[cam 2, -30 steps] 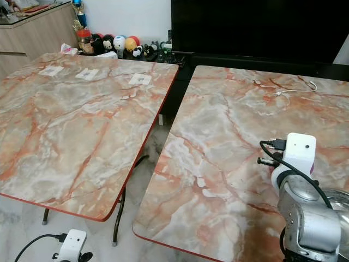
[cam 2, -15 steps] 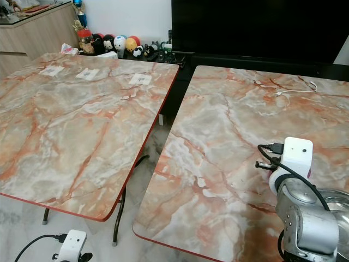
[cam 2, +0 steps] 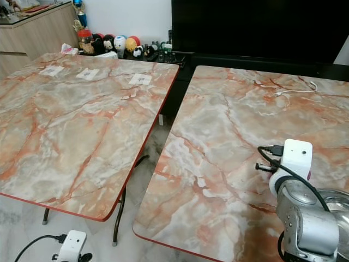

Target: Setting the table

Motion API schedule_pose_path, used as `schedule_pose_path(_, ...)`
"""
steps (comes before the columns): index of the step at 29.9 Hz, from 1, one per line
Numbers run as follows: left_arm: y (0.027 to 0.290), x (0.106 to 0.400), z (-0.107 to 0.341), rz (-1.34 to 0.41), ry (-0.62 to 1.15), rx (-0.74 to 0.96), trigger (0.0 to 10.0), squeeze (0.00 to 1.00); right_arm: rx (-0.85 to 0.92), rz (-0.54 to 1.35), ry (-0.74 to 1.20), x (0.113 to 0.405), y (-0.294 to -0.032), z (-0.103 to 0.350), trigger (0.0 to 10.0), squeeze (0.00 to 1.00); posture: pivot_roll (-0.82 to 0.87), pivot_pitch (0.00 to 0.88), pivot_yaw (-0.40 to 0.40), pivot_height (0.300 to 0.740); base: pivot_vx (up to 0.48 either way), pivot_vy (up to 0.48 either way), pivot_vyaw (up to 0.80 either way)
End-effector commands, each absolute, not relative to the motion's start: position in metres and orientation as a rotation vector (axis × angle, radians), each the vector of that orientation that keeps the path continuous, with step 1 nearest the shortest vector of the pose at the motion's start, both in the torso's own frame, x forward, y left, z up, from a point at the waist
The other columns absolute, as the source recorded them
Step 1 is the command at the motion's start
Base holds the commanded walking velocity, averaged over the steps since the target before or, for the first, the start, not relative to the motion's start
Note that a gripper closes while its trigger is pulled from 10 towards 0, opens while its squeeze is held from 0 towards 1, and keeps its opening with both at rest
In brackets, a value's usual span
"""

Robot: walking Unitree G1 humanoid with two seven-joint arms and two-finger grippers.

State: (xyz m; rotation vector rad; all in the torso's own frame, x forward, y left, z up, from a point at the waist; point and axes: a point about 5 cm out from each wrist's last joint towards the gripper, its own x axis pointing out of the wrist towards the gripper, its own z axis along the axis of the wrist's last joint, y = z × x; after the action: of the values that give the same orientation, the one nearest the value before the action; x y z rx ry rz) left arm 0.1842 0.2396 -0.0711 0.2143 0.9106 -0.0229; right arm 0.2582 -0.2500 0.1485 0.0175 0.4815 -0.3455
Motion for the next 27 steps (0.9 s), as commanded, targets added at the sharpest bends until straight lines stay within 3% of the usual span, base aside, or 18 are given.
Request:
schedule_pose_path(1,0.2405,0.1799,-0.0734,-0.017,0.933,0.208,10.0,0.00,0.028,-0.360,0.494,0.2554,-0.2527,0.1466,10.0,0.73,-0.02,0.005,-0.014,0.740,0.000,0.000,0.00)
schedule_pose_path(2,0.2407,0.1799,-0.0733,-0.016,0.933,0.208,10.0,0.00,0.028,-0.361,0.492,0.2557,-0.2524,0.1470,10.0,0.92,-0.02,0.005,-0.014,0.740,0.000,0.000,0.00)
schedule_pose_path(3,0.2407,0.1799,-0.0733,-0.016,0.933,0.208,10.0,0.00,0.028,-0.361,0.492,0.2557,-0.2524,0.1470,10.0,0.92,-0.02,0.005,-0.014,0.740,0.000,0.000,0.00)
schedule_pose_path(4,0.2411,0.1799,-0.0732,-0.016,0.933,0.208,10.0,0.00,0.029,-0.362,0.490,0.2559,-0.2524,0.1473,10.0,0.00,-0.02,0.005,-0.014,0.740,0.000,0.000,0.00)
schedule_pose_path(13,0.2420,0.1806,-0.0726,-0.017,0.930,0.209,10.0,0.00,0.028,-0.364,0.488,0.2568,-0.2531,0.1476,10.0,0.00,-0.02,0.005,-0.013,0.740,0.000,0.000,0.00)
schedule_pose_path(14,0.2419,0.1807,-0.0725,-0.016,0.930,0.208,10.0,0.00,0.030,-0.365,0.486,0.2567,-0.2531,0.1480,10.0,0.09,-0.02,0.005,-0.013,0.740,0.000,0.000,0.00)
schedule_pose_path(15,0.2419,0.1807,-0.0725,-0.016,0.930,0.208,10.0,0.00,0.030,-0.365,0.486,0.2567,-0.2531,0.1480,10.0,0.09,-0.02,0.005,-0.013,0.740,0.000,0.000,0.00)
schedule_pose_path(16,0.2416,0.1809,-0.0725,-0.017,0.929,0.209,10.0,0.00,0.027,-0.369,0.476,0.2571,-0.2535,0.1495,10.0,0.57,-0.02,0.005,-0.013,0.740,0.000,0.000,0.00)
schedule_pose_path(19,0.2412,0.1812,-0.0725,-0.018,0.928,0.209,10.0,0.00,0.030,-0.382,0.451,0.2584,-0.2544,0.1528,10.0,0.52,-0.02,0.005,-0.013,0.740,0.000,0.000,0.00)
schedule_pose_path(20,0.2411,0.1813,-0.0725,-0.018,0.928,0.209,10.0,0.00,0.030,-0.386,0.445,0.2588,-0.2545,0.1536,10.0,0.22,-0.02,0.005,-0.013,0.740,0.000,0.000,0.00)
schedule_pose_path(21,0.2411,0.1813,-0.0724,-0.019,0.928,0.209,10.0,0.00,0.032,-0.385,0.434,0.2596,-0.2545,0.1547,10.0,0.00,-0.02,0.005,-0.013,0.740,0.000,0.000,0.00)
schedule_pose_path(27,0.2407,0.1811,-0.0726,-0.020,0.928,0.207,10.0,0.00,0.032,-0.386,0.426,0.2606,-0.2536,0.1562,10.0,0.00,-0.02,0.005,-0.013,0.740,0.000,0.000,0.00)
